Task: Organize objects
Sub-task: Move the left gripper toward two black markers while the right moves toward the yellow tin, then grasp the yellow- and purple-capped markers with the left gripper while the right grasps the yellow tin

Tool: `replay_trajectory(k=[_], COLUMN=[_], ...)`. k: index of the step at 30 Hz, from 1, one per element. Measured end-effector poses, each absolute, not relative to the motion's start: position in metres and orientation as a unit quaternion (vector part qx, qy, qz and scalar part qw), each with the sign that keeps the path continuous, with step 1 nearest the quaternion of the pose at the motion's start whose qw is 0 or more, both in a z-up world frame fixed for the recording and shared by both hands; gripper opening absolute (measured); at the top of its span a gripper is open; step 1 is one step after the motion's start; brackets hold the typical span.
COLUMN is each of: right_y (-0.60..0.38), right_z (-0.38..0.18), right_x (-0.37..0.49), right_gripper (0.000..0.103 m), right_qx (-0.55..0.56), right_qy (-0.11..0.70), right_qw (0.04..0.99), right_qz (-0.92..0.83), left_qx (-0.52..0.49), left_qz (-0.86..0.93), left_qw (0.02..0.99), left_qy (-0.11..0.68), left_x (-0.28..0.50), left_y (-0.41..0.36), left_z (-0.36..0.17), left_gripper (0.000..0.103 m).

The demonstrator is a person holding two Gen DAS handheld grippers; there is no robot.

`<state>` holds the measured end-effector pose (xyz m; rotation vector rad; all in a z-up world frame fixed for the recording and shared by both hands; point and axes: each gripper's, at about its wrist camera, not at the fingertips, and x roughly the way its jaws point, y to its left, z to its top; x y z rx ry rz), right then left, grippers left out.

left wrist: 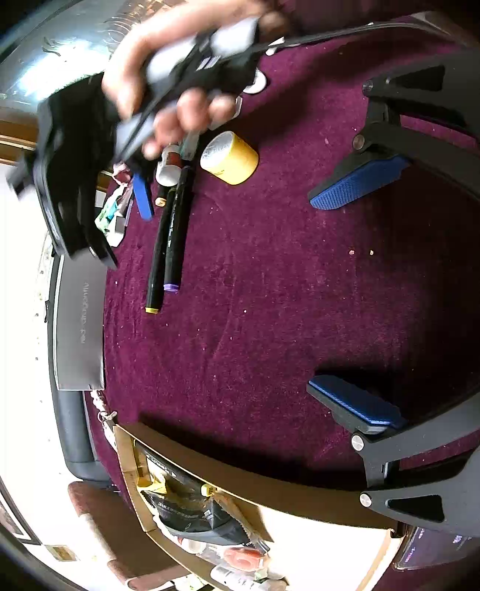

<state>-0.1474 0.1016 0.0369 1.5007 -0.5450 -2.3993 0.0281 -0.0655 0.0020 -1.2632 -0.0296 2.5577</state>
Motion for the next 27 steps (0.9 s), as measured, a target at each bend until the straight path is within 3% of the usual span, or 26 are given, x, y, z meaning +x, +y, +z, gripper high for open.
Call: replay_trajectory(k=[6, 15, 20, 27], right_y=[0.080, 0.051, 0.068, 0.142], right_z=[0.014, -0.002, 0.022, 0.056], right_x=[-0.162, -0.093, -0.054, 0.002], right_gripper=[0.071, 0.074, 0.073, 0.073], right_qx=[0.593, 0.652, 0.606, 0.482], right_qy=[-0.145, -0.209, -0.224, -0.234], right_qw=[0.129, 0.248, 0.261, 0.152], right_qz=[-0.781, -0.685, -0.717, -0.831], left_qx=[-0.436, -0.434, -0.431, -0.425], left_qz=[0.886, 0.885, 0.884, 0.881], left_qw=[0.153, 0.162, 0.168, 0.185], left_qy=[-0.029, -0.048, -0.064, -0.095], left_x=[0.027, 0.025, 0.025, 0.024], left_y=[-0.070, -0.075, -0.080, -0.090], left_z=[0.003, 0.004, 0.004, 0.004], left_gripper=[0.090, 0.090, 0.090, 0.090])
